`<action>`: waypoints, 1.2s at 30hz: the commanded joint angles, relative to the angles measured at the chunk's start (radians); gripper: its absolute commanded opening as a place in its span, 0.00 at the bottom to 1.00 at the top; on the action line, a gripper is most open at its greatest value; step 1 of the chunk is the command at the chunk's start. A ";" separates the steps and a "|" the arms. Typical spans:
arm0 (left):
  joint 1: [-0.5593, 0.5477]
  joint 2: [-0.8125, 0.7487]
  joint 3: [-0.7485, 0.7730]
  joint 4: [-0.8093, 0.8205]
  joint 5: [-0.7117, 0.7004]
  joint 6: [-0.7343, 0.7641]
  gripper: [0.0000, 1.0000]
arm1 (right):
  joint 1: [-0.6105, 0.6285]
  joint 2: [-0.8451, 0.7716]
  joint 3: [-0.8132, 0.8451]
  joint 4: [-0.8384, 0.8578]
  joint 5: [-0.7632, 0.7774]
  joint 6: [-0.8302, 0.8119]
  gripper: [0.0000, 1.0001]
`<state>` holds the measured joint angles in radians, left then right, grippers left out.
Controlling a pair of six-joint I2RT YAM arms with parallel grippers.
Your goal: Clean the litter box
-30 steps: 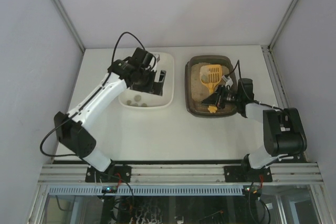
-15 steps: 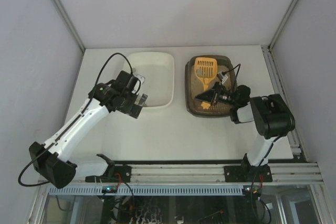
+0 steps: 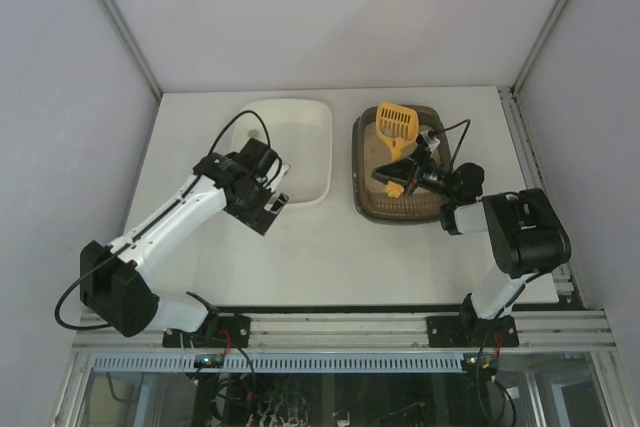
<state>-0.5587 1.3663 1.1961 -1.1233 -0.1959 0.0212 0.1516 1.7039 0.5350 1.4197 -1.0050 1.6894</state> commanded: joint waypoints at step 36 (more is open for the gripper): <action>0.068 -0.038 0.024 -0.069 0.317 0.133 0.93 | -0.036 -0.363 0.118 -1.262 0.042 -0.859 0.00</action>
<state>-0.4946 1.3415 1.1988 -1.1919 0.0944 0.1280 0.1764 1.3403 0.7242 0.2443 -0.8642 0.9230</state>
